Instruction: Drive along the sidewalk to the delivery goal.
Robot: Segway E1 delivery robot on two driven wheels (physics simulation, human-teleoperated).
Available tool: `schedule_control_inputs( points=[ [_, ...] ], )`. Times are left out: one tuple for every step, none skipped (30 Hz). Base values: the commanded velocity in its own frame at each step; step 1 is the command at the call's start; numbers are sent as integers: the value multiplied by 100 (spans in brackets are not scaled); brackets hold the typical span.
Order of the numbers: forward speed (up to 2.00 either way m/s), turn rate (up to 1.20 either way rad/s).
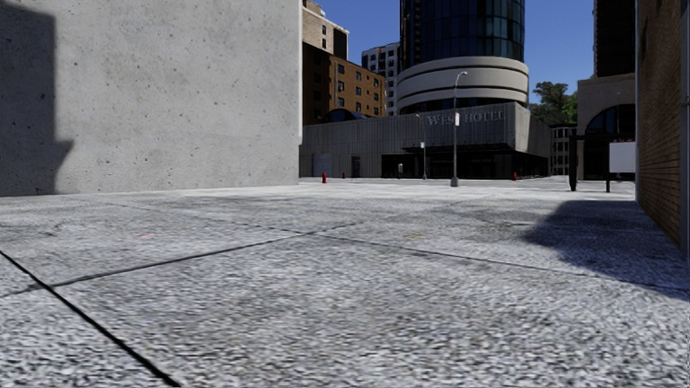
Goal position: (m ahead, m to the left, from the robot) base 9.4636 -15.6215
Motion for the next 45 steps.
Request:
schedule_control_inputs(
  points=[
    [200, 0],
    [200, 0],
    [200, 0],
    [200, 0],
    [200, 0],
    [200, 0],
    [200, 0],
    [200, 0],
    [200, 0],
    [200, 0],
    [200, 0],
    [200, 0],
    [200, 0],
    [200, 0],
    [200, 0],
    [200, 0],
    [200, 0],
    [200, 0],
    [200, -50],
    [200, -73],
    [200, -79],
    [200, -81],
    [200, -81],
    [200, -81],
    [200, -81],
    [200, -81],
    [200, -81],
    [200, -81],
    [200, -81],
    [200, -81],
    [200, -81],
    [200, -81],
    [200, -81],
    [200, -81],
    [200, -81],
    [200, -81],
    [200, -81],
    [200, -80],
    [200, -73],
    [200, -73],
    [200, -69],
    [200, -61],
    [200, -39],
    [200, -18],
    [200, -18]
  ],
)
